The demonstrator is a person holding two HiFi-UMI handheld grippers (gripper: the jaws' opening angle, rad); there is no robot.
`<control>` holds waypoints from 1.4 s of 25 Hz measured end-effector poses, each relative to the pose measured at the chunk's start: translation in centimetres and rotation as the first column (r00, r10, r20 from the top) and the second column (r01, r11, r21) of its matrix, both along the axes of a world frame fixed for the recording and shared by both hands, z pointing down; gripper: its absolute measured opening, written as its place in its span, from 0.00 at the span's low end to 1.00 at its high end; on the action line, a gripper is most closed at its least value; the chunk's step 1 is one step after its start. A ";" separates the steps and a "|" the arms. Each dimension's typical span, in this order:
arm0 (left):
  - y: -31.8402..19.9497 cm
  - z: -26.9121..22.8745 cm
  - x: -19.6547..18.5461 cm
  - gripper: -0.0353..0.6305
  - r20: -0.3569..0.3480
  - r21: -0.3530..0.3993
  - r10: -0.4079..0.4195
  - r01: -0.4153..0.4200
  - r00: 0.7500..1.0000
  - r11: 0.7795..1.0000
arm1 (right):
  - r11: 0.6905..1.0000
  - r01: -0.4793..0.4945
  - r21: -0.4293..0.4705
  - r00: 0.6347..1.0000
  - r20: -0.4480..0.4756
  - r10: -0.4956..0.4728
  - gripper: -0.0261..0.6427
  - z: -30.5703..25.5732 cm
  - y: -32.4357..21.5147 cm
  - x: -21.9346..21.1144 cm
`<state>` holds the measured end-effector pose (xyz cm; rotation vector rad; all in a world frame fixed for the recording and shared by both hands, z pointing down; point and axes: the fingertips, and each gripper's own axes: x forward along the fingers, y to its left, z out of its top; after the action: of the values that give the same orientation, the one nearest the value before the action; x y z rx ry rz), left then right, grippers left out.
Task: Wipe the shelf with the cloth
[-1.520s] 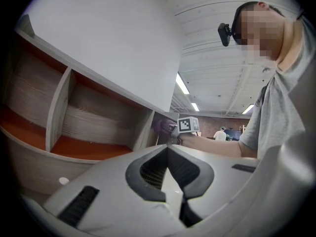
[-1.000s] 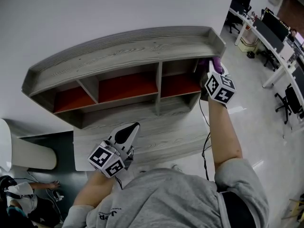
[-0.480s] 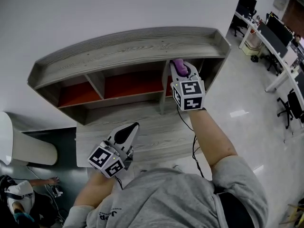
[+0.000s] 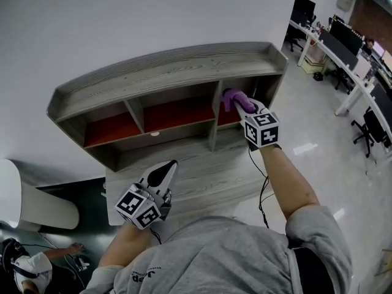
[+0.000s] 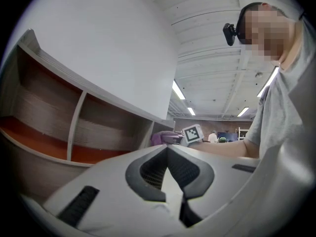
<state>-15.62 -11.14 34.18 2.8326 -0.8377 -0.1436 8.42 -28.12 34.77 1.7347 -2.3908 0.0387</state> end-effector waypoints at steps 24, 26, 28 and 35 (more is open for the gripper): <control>10.9 1.9 12.0 0.09 0.011 -0.048 -0.307 0.307 0.952 0.951 | 0.933 0.346 -0.099 0.919 0.237 -0.316 0.14 6.7 24.2 16.5; 11.5 1.4 12.6 0.09 0.025 -0.025 -0.303 0.304 0.953 0.952 | 0.935 0.345 -0.087 0.913 0.264 -0.312 0.14 6.3 24.4 16.8; 11.8 0.7 12.3 0.09 0.032 0.000 -0.304 0.304 0.952 0.953 | 0.932 0.360 -0.053 0.897 0.295 -0.330 0.13 5.5 24.7 16.5; 11.7 0.3 11.5 0.09 0.046 0.022 -0.275 0.274 0.960 0.961 | 0.939 0.341 -0.046 0.896 0.317 -0.310 0.13 6.0 25.2 15.7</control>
<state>-4.11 0.52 34.46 2.7286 -1.2438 -0.1189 24.17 -2.97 40.79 1.3427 -2.8154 0.4018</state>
